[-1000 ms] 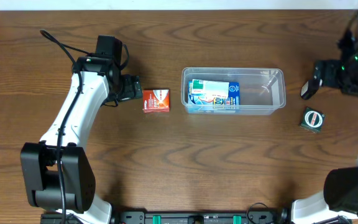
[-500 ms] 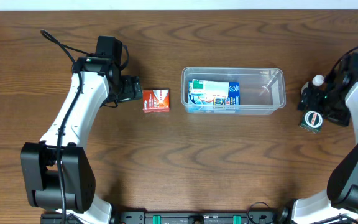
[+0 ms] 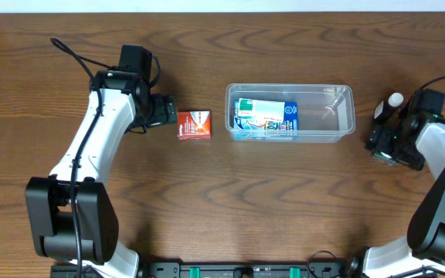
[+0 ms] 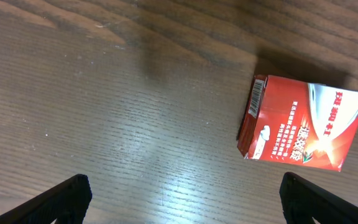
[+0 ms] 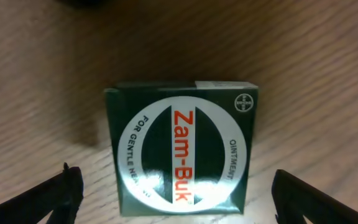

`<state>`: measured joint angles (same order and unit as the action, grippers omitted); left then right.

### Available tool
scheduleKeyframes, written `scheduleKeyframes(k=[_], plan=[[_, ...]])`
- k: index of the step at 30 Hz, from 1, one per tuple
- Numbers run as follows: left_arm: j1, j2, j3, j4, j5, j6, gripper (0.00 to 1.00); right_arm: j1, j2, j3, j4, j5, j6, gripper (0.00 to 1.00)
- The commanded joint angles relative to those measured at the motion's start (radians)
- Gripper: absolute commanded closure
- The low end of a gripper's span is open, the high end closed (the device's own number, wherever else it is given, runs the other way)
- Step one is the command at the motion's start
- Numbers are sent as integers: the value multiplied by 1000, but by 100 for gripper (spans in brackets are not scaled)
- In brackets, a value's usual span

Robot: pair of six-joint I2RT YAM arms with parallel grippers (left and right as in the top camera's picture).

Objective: Pack container
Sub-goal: 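Lower the right gripper onto the green Zam-Buk tin and grasp it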

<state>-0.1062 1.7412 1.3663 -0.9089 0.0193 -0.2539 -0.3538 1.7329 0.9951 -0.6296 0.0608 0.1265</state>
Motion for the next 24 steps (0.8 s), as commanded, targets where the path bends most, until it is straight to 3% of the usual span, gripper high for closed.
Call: scheduleKeyframes(k=[1,4,12,17,24], plan=[[5,4,-6,-2,-8,16,2,-17,3,-43,50,18,7,9],[5,4,-6,-2,-8,16,2,-24,3,-60,96,17,6,12],[5,4,-6,-2,-8,16,2,-25,3,-61,117,6,-12,31],[5,4,-6,-2,-8,16,2,-25,3,-61,121,2,-13,49],[5,4,-6,-2,-8,16,2,-24,-31,-54,88,-48,-38,45]])
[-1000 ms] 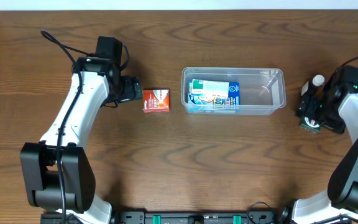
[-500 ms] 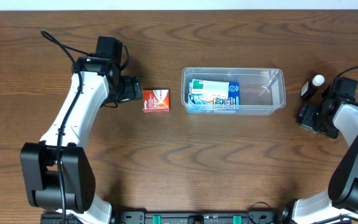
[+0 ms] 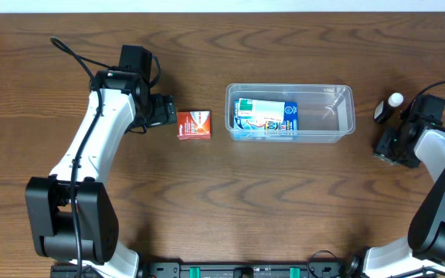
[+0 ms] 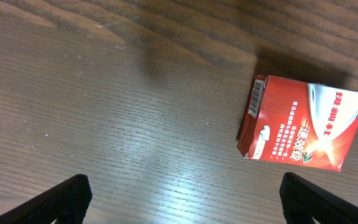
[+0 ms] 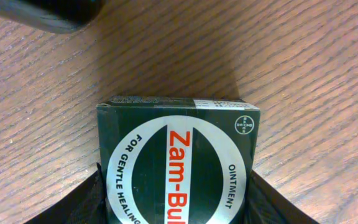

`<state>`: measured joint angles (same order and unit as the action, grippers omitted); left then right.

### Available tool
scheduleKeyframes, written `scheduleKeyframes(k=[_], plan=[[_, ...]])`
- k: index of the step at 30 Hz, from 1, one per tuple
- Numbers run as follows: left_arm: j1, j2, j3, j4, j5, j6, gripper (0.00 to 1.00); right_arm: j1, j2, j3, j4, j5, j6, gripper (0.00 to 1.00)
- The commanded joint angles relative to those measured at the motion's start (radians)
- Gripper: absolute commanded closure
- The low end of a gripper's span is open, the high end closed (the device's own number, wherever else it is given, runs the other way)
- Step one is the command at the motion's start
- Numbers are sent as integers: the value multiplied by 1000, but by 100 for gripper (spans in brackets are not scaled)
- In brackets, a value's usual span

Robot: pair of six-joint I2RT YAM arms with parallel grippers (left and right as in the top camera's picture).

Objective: Pack container
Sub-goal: 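Lower the right gripper onto the green Zam-Buk tin and grasp it, then carry the Zam-Buk tin into the container and lower it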

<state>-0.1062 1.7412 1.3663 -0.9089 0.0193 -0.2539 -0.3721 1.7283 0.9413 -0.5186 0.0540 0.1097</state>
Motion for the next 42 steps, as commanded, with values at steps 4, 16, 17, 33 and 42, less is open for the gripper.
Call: scheduleKeyframes(k=[4,16,17,33,42], plan=[[5,4,-6,-2,-8,16,2,-6,-125,32,-94,-56,-21,46],[5,4,-6,-2,-8,13,2,119,-499,224,-278,-219,12,55],[5,4,-6,-3,-8,12,2,158,-509,244,-283,-219,28,55],[5,4,-6,-42,-8,1,2,787,-220,297,-39,-102,189,56],[5,4,-6,-60,-8,1,2,852,-57,307,22,-58,221,57]])
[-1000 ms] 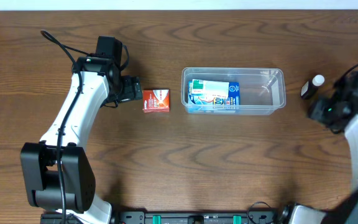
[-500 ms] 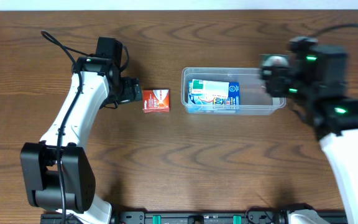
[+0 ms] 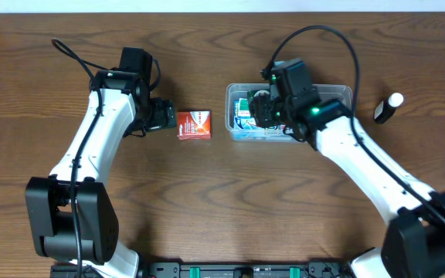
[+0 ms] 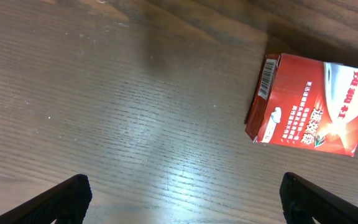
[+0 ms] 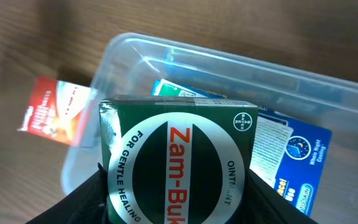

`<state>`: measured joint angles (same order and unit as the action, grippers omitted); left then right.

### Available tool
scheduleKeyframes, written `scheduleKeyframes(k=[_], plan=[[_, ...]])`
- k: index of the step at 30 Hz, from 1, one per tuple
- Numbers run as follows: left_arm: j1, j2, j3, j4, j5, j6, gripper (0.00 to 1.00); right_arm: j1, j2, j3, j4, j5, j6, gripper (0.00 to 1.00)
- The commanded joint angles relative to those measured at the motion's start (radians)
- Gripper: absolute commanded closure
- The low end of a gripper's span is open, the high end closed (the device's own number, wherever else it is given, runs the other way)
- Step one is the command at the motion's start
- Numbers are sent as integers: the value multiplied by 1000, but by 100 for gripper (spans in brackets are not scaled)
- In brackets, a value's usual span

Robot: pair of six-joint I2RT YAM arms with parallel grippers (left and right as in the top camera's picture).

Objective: Pack container
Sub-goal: 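Carry the Zam-Buk tin into the container and lower it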

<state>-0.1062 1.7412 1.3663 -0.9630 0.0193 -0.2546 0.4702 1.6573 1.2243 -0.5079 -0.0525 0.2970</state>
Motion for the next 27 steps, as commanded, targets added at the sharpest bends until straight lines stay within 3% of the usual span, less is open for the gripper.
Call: scheduleKeyframes(k=[1,27], plan=[[5,4,-6,-5,-8,2,2,10,24,24,17,57,40,58],[5,4,-6,-9,-8,2,2,48,97,24,72,56,66,57]])
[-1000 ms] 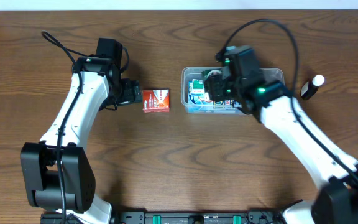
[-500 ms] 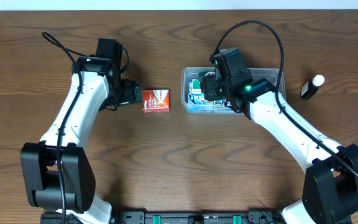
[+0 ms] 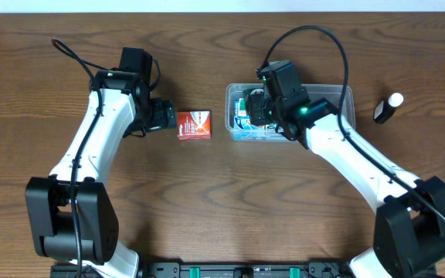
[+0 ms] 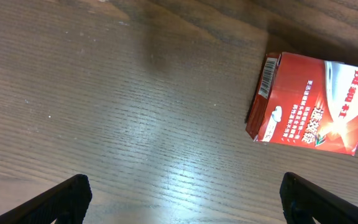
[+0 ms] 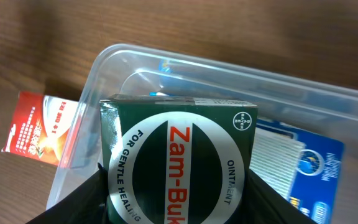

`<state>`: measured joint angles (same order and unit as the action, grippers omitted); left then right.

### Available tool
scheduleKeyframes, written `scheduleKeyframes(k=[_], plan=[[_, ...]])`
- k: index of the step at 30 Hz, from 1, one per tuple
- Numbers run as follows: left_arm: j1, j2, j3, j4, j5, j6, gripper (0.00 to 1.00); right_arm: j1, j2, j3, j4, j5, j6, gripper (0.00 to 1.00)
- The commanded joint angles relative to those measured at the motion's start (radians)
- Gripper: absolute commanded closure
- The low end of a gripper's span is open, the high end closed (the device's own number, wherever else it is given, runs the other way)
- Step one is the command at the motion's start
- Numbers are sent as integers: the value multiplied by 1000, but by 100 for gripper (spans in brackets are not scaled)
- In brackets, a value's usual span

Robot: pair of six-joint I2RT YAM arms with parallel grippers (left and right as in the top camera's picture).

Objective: Pack container
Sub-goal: 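Carry the Zam-Buk tin into the container and lower it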

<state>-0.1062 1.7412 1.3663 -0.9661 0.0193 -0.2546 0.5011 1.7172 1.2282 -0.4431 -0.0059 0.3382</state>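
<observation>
The clear plastic container [image 3: 338, 96] stands at mid table with a blue and white box [image 3: 275, 116] lying in it. My right gripper [image 3: 257, 108] hangs over the container's left end, shut on the dark green Zam-Buk ointment box [image 5: 178, 162]. In the right wrist view the container [image 5: 166, 59] and the blue box [image 5: 297, 162] lie beneath the green box. A red box [image 3: 194, 124] rests on the table left of the container. My left gripper [image 4: 180, 208] stands open just left of the red box [image 4: 309, 109], holding nothing.
A small dark bottle with a white cap [image 3: 387, 106] lies on the table to the right of the container. The wooden table [image 3: 222, 208] stretches bare in front of the arms.
My right gripper, still shut on the green box, has shifted slightly left toward the container's left end. The left arm and red box have not moved.
My right gripper first stood open around the green Zam-Buk box at the far right of the table, then was shut on it there. Later it held the box over the container, and now over its left end. My left gripper stayed open beside the red box.
</observation>
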Motion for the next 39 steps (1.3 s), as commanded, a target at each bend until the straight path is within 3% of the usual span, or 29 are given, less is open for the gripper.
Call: scheduleKeyframes(k=[1,13,22,39], plan=[[5,4,-6,-6,-8,2,2,19,42,20,10,10,25,56],[5,4,-6,-6,-8,2,2,19,61,26,19,10,24,56],[5,4,-6,0,-8,2,2,-17,61,171,-171,10,-13,56],[5,4,-6,-2,-8,2,2,-16,164,172,-132,9,28,59]])
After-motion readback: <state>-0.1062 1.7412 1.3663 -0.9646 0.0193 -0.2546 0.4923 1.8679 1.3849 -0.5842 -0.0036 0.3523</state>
